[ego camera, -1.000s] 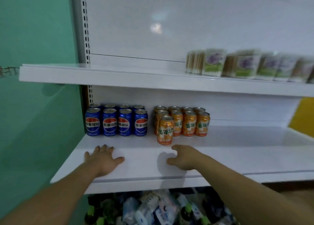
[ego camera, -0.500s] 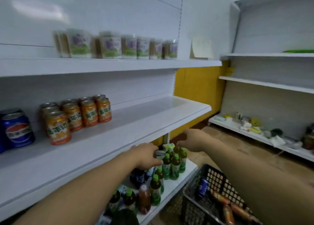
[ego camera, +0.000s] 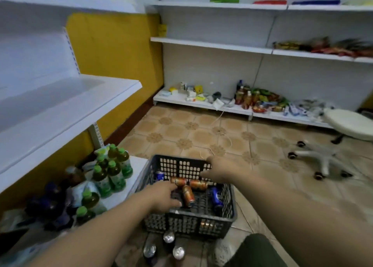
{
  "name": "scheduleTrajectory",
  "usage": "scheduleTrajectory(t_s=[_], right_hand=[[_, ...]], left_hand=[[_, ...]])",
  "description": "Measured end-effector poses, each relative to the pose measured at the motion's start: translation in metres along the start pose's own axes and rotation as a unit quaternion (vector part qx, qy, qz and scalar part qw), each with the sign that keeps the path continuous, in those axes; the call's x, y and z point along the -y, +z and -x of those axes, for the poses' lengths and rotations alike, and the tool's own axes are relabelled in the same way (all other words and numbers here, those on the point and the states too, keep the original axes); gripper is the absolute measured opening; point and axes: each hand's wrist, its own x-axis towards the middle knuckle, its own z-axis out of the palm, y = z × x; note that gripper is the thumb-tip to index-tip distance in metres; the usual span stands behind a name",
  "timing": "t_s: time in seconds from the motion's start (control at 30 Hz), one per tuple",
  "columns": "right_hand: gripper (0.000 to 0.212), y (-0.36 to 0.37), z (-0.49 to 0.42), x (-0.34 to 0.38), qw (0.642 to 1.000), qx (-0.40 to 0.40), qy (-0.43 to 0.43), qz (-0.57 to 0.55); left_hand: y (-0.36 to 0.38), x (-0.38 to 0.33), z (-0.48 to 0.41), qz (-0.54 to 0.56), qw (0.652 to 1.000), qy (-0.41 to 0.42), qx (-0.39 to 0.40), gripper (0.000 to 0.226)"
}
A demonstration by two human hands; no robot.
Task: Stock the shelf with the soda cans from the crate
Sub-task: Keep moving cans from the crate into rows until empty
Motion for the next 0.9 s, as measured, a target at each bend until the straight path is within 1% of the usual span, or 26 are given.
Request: scheduleTrajectory(t_s=[0.03, 0.13, 0.27, 0.4, 0.57, 0.67, 0.77, 0.9], right_hand=[[0.040, 0.009, -0.014, -0.013, 1.000, 0.016, 0.015, -0.012], [0.049, 0.036, -0.054, -0.041, 0.998, 0.048, 0.043, -0.028], [0.046, 0.069, -0.116, -0.060, 0.994, 0.082, 0.060, -0.032], [0.043, 0.110, -0.188, -0.058, 0.990, 0.118, 0.054, -0.053], [0.044, 0.168, -0.268, -0.045, 0.984, 0.155, 0.055, -0.066], [0.043, 0.206, -0.310, -0.043, 0.977, 0.181, 0.066, -0.089], [0.044, 0.241, -0.345, -0.047, 0.973, 0.194, 0.074, -0.096], [0.048, 0.287, -0.377, -0.063, 0.971, 0.206, 0.093, -0.078]], left_hand=[[0.008, 0.000, -0.016, -0.006, 1.000, 0.002, 0.011, 0.071], [0.028, 0.007, -0.059, -0.019, 0.999, 0.005, 0.039, 0.070], [0.045, 0.037, -0.111, -0.023, 0.998, -0.011, 0.052, 0.070], [0.062, 0.084, -0.165, -0.021, 0.997, -0.047, 0.065, 0.073], [0.085, 0.139, -0.222, -0.035, 0.996, -0.061, 0.064, 0.070], [0.100, 0.170, -0.255, -0.060, 0.994, -0.075, 0.048, 0.071], [0.115, 0.199, -0.284, -0.083, 0.992, -0.095, 0.006, 0.073], [0.135, 0.229, -0.310, -0.060, 0.990, -0.120, -0.036, 0.080]])
